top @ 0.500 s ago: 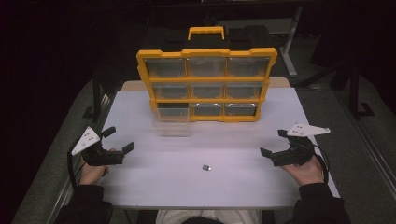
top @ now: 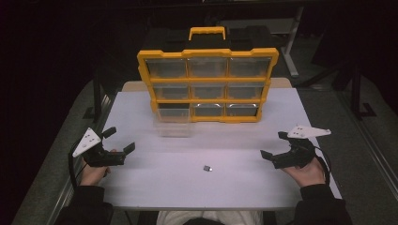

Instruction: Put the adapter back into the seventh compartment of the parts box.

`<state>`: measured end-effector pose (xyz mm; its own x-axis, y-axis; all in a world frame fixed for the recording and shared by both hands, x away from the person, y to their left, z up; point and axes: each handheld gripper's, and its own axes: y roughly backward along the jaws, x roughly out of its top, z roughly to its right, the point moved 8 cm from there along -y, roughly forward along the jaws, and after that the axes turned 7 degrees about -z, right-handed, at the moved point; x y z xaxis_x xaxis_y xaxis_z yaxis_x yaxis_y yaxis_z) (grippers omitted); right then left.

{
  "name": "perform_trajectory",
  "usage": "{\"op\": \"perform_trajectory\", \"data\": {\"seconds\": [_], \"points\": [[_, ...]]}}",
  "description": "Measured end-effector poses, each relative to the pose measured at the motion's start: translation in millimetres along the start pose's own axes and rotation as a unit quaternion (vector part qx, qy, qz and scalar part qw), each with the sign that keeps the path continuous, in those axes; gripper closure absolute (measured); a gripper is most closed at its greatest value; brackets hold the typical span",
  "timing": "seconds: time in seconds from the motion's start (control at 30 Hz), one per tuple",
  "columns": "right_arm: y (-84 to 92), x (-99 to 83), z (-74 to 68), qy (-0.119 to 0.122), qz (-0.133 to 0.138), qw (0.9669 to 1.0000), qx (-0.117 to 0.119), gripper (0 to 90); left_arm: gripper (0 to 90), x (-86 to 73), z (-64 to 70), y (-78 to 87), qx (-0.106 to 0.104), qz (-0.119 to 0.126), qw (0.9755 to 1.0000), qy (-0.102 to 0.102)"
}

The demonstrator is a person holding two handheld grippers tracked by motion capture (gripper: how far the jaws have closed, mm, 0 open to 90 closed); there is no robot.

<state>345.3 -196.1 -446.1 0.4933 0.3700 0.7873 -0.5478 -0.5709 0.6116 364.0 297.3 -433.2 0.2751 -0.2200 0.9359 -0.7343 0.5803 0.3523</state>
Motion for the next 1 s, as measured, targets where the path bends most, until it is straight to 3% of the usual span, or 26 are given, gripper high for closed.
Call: {"op": "perform_trajectory", "data": {"seconds": [0.47,1.0], "points": [[-0.6,8.7,-7.8,0.011,-0.003,0.9999,0.007,0.0,0.0,-2.3,2.2,-0.1,0.0,-0.005,1.0,-0.002],[0.0,28.1,-20.1,0.045,-0.026,0.9986,0.014,0.0,0.0,-3.4,1.8,-0.4,0.002,-0.007,1.0,-0.002]]}}
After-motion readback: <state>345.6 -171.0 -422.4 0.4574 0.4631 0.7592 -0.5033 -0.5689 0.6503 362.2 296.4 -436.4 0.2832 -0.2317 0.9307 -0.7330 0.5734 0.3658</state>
